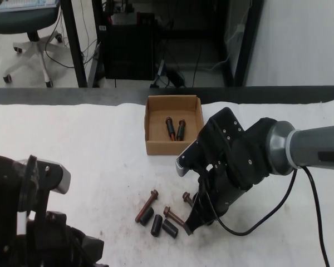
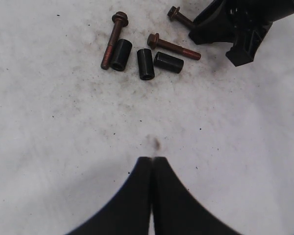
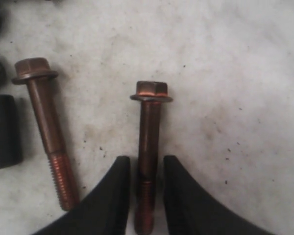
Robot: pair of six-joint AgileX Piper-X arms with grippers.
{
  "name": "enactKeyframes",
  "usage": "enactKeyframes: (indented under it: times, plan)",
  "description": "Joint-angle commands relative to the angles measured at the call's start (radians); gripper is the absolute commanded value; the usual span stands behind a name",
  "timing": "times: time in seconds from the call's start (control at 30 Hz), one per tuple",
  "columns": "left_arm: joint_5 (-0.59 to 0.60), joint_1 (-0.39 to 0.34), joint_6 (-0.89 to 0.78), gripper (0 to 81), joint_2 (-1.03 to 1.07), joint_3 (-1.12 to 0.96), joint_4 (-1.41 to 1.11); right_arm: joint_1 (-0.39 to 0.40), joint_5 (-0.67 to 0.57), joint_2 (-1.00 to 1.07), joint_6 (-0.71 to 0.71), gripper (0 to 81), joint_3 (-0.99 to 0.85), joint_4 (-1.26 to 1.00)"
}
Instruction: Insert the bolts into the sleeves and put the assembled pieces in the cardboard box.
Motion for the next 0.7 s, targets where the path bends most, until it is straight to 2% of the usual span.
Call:
enactKeyframes:
  times: [0.0, 0.67]
  plan:
    - [-0.009, -0.004, 0.008, 0.2, 0.004, -0.001, -0.011, -0.016, 0.005, 0.023, -0.023, 22.6, 0.002, -0.023]
    - [-0.009, -0.004, 0.008, 0.2, 0.004, -0.001, -0.011, -0.027, 0.005, 0.045, -0.047, 22.8, -0.072, -0.005]
